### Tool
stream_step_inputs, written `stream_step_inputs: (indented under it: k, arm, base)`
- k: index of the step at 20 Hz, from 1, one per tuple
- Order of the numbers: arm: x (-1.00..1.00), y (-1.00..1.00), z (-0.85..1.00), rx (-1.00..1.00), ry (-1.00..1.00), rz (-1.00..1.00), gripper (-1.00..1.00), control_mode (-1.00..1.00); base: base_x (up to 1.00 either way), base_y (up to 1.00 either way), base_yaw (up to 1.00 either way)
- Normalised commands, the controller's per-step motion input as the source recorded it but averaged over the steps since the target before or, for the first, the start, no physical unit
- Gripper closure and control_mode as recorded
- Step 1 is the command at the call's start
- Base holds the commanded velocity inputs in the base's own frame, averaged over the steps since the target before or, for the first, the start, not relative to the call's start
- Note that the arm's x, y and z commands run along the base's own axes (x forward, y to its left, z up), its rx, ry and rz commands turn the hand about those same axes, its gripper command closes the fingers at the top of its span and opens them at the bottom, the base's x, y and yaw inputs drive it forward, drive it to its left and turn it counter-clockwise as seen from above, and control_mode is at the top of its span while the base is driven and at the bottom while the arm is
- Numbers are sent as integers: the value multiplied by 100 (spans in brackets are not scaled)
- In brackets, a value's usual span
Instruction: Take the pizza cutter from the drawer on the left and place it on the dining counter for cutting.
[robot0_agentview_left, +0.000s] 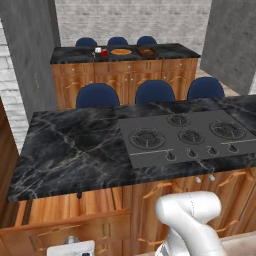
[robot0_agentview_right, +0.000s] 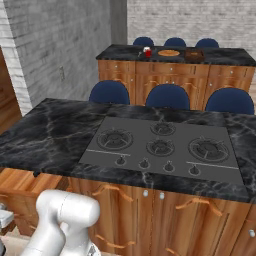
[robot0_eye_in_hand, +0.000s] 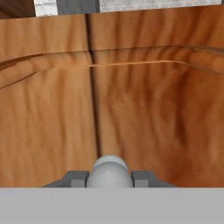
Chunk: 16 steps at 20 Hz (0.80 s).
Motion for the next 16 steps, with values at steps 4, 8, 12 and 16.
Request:
stream_step_inputs:
  k: [4, 8, 12, 16]
  arm:
    - [-65, 0, -19, 0, 1, 0, 100, -100]
    - [-66, 0, -21, 0, 1, 0, 100, -100]
    - [-66, 1, -20, 0, 3, 0, 100, -100]
    - [-61, 8, -22, 0, 4, 0, 100, -100]
  base:
    - [0, 0, 0]
    - [0, 0, 0]
    - [0, 0, 0]
    - [0, 0, 0]
